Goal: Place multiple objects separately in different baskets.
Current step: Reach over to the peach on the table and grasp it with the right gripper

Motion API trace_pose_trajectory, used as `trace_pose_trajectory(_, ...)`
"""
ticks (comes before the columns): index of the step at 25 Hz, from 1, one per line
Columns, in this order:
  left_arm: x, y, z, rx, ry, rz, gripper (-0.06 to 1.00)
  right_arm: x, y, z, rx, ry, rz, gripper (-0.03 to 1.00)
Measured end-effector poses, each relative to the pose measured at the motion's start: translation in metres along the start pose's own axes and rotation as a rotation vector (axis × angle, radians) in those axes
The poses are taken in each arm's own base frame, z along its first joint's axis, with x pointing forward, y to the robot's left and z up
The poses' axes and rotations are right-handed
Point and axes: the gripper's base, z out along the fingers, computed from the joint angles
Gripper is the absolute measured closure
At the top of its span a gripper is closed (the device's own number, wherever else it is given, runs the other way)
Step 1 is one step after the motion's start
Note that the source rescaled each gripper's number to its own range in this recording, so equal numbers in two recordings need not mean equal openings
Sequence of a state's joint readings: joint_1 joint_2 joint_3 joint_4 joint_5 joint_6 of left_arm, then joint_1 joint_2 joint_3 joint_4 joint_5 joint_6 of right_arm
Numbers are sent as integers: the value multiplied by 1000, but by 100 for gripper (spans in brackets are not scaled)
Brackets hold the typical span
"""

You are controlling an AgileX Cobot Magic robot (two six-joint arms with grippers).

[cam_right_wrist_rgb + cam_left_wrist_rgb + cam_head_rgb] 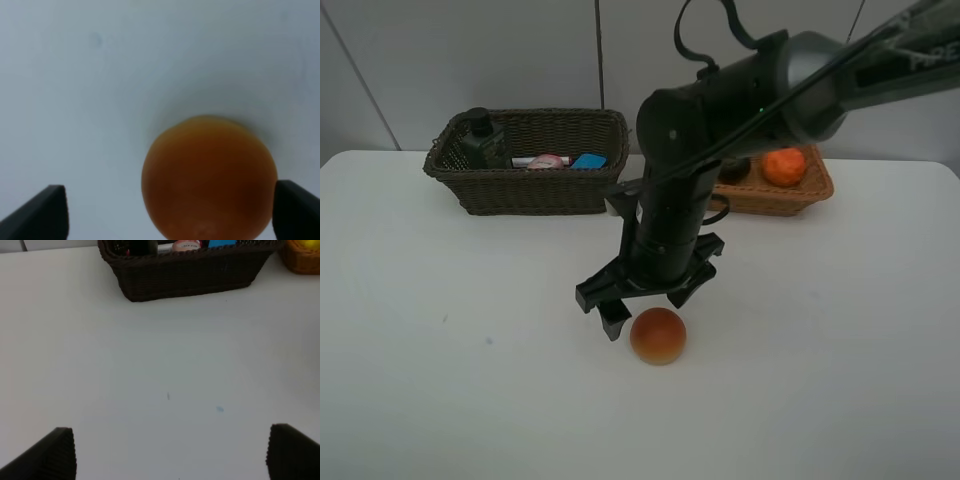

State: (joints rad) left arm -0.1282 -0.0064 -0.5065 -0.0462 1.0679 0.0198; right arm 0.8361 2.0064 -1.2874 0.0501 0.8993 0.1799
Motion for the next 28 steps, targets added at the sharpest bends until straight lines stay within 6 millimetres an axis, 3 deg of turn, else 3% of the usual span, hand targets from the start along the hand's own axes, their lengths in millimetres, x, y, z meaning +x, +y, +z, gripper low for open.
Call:
trace_pose_trajectory(3, 0, 0, 0, 0, 0, 0, -6, 0, -1, 15, 14, 38, -5, 9)
trace_pose_trajectory(13, 0, 0, 0, 0, 0, 0, -6, 0, -4, 34, 40, 84, -16, 9)
trace_pose_trajectory(28, 0, 0, 0, 0, 0, 0, -6, 0, -5, 47, 45, 102, -16, 9)
